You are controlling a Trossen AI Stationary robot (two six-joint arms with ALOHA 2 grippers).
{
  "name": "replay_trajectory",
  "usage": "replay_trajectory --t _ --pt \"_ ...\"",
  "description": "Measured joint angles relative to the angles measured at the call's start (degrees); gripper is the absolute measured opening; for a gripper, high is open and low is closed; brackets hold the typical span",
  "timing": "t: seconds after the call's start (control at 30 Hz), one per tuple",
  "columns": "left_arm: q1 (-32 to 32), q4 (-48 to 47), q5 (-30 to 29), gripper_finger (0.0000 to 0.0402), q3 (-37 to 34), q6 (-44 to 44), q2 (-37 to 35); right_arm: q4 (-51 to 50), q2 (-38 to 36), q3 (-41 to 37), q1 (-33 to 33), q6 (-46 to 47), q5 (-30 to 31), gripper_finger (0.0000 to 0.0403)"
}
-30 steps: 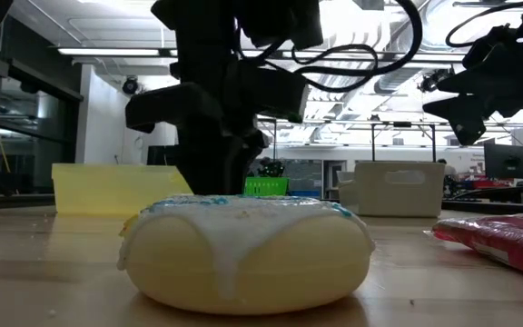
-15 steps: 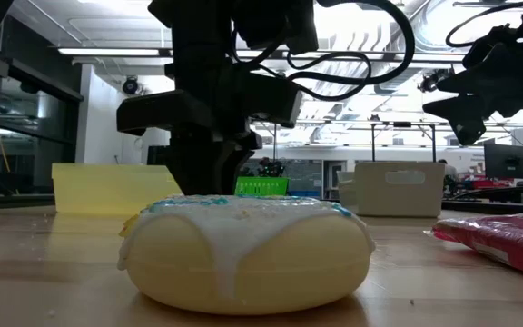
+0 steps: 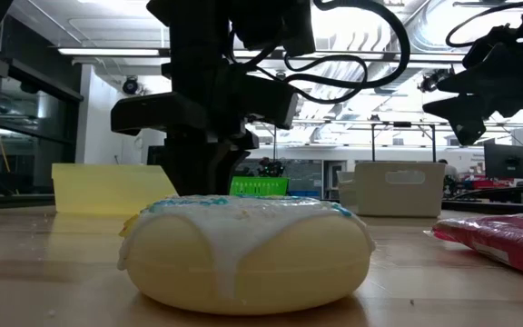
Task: Pick & Place Food Item
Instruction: Put the red food coloring bottle into the green bin
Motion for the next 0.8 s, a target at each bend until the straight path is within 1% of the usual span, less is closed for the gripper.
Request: replay_trajectory --t 0.37,0.63,0.8 --pt "0.0 0.0 0.0 0.0119 0.0 0.0 0.0 0.0 0.0 0.0 0.0 0.0 0.0 0.0175" --pt "0.0 -0.1 0.1 0.0087 0.0 0.0 0.0 0.0 0.0 0.0 0.0 0.0 0.0 0.0175" --pt "0.0 -0.2 0.0 0.0079 0.0 0.0 0.0 0.0 0.0 0.0 0.0 0.0 0.0 0.0175"
